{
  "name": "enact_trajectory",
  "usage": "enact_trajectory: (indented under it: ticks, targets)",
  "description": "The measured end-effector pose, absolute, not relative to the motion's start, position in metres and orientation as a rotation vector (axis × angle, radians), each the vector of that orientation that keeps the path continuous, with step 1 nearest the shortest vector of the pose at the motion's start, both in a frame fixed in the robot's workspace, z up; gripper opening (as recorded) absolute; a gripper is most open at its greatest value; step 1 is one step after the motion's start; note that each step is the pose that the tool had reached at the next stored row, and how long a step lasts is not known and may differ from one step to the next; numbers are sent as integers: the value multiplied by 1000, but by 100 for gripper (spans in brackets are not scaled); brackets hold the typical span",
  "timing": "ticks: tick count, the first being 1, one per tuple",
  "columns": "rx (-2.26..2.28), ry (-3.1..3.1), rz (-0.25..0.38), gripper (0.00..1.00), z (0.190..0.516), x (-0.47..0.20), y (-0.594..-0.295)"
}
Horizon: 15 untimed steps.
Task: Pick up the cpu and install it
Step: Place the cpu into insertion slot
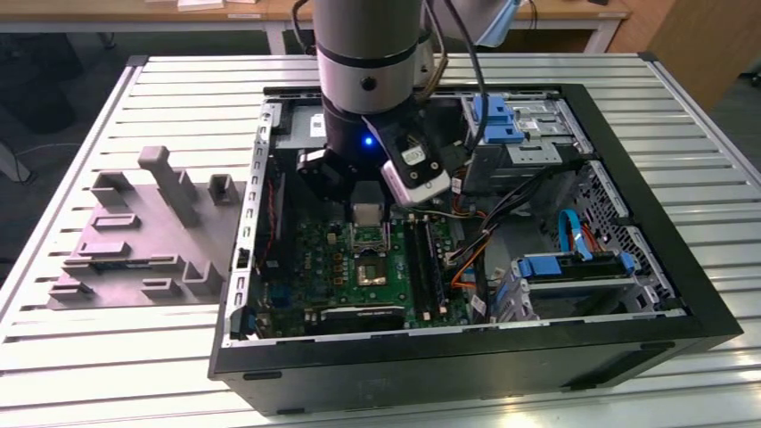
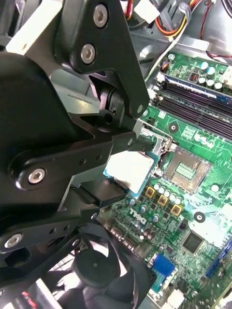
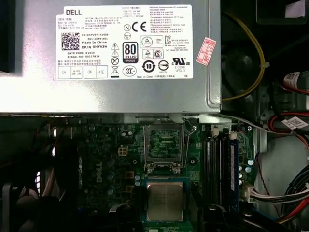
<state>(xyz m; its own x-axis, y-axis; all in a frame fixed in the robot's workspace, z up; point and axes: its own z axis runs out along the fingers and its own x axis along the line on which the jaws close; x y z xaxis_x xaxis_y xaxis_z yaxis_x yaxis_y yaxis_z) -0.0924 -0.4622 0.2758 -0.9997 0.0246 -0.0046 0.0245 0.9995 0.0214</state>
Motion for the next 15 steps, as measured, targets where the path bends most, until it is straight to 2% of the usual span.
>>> enact_trajectory:
  ticks: [15]
  targets:
    - [15, 3137, 33, 47, 249, -92, -467]
